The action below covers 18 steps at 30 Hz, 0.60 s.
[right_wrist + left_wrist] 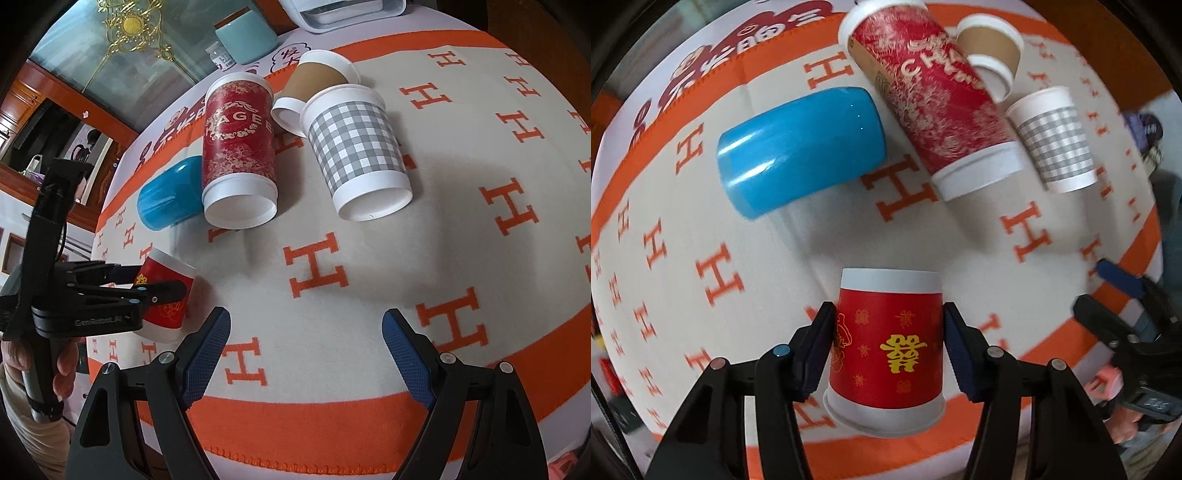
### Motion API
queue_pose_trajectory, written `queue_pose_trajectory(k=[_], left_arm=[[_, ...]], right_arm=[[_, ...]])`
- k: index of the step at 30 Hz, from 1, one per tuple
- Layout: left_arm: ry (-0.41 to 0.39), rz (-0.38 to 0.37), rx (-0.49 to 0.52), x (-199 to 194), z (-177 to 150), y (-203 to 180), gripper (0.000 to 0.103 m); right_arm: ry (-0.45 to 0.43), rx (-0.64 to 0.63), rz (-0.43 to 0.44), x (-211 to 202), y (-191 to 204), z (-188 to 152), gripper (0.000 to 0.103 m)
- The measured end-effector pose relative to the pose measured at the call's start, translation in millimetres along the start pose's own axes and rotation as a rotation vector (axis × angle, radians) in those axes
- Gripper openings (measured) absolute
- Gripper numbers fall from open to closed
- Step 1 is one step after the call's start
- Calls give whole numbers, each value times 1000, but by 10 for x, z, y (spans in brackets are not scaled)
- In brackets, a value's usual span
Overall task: Flip cup upside down
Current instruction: 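Lift the red cup with the left tool, stand it on the table, open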
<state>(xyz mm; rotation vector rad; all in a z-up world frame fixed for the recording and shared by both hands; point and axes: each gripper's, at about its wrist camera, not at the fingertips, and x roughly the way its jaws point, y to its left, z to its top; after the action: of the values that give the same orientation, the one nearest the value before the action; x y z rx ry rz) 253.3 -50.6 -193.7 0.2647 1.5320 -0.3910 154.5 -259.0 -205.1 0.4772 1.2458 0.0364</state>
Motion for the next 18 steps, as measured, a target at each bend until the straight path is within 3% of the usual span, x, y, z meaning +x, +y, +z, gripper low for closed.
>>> queue_pose_trajectory(k=[10,18], left_arm=[[-28,-203,-343,-39,-707,-87,56],[-16,-278,-556,328,-833,-167,56]], right_arm=[[-32,11,15,-280,-100,-266,86],[-21,33,7,-359,-293,-495,86]])
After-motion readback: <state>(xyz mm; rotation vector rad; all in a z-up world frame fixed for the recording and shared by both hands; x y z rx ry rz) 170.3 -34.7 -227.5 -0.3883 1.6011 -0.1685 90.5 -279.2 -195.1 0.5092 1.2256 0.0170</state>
